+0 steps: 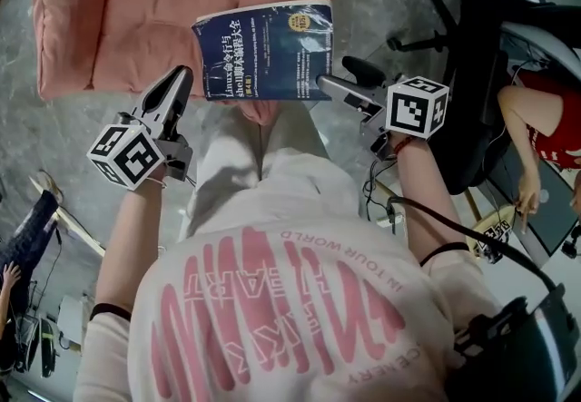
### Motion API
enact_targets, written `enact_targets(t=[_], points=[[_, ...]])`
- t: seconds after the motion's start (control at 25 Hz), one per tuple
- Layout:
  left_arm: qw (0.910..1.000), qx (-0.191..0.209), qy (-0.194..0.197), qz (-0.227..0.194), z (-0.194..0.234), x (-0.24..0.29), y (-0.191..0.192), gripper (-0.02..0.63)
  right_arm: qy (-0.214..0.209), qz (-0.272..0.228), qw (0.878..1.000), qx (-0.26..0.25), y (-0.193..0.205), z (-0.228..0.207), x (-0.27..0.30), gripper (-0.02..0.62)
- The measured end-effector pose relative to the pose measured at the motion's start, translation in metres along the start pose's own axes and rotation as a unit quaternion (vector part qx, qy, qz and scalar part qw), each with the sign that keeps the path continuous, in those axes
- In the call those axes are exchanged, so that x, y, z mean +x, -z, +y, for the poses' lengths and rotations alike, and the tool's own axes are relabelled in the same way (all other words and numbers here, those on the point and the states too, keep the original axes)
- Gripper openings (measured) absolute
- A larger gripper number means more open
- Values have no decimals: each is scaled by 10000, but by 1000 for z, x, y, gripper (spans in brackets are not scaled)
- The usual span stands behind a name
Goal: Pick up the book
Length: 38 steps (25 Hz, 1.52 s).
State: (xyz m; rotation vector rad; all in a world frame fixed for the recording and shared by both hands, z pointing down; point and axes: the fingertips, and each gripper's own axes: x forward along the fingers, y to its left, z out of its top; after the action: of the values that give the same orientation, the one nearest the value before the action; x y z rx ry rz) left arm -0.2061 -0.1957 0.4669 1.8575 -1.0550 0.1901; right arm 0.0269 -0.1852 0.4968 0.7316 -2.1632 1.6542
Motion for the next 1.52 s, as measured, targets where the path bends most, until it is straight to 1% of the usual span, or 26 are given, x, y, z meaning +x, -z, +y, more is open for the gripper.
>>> enact_targets(t=[0.04,0.08,0.24,0.36,0.48,0.6,0.72,0.8,0.84,0.88,0.96,1.04,1.12,1.24,1.28,1.36,1.48,1.52], points=[[10000,-21,19,6,0,0,1,38,-42,97,9999,-5,8,-2,3,431],[10000,-19,40,24,1,0,2,38,-112,186,9998,30,14,-3,5,436],[9999,-3,75,80,2,0,5,38,-292,477,9980,307,31,-13,16,437],[9999,-87,72,-3,2,-2,4,38,-471,623,9958,476,34,-17,19,436],[10000,-69,70,9,4,0,5,38,-721,812,9928,516,35,-18,23,436],[9999,-18,70,123,8,4,9,38,-995,1020,9882,565,35,-15,27,434],[9993,-3,26,381,20,8,22,38,-1178,1060,9847,720,33,-10,29,434],[9981,-121,-99,590,35,12,31,52,-1311,942,9822,962,28,-6,32,434],[9973,-227,-133,678,43,15,35,75,-1342,880,9816,1037,25,-6,34,434],[9964,-361,-121,756,49,19,38,90,-1358,831,9812,1091,23,-7,36,434],[9936,-664,52,909,58,30,42,129,-1396,755,9801,1195,20,-7,40,434],[9894,-863,294,1129,62,42,47,180,-1321,722,9831,1045,18,-12,43,434],[9831,-1010,527,1435,66,55,52,245,-1295,635,9850,950,15,-17,44,434],[9677,-1397,920,1888,66,68,62,317,-1496,437,9799,1243,14,-16,44,434],[9620,-1534,1039,2006,66,70,65,324,-1567,353,9782,1316,13,-16,44,434],[9518,-1679,1341,2188,61,77,70,324,-1658,168,9768,1347,12,-18,43,434],[9334,-1996,1899,2300,48,90,79,324,-1794,29,9745,1349,15,-23,46,434],[9293,-2046,2028,2311,46,94,80,324,-1869,23,9728,1371,16,-23,47,434]])
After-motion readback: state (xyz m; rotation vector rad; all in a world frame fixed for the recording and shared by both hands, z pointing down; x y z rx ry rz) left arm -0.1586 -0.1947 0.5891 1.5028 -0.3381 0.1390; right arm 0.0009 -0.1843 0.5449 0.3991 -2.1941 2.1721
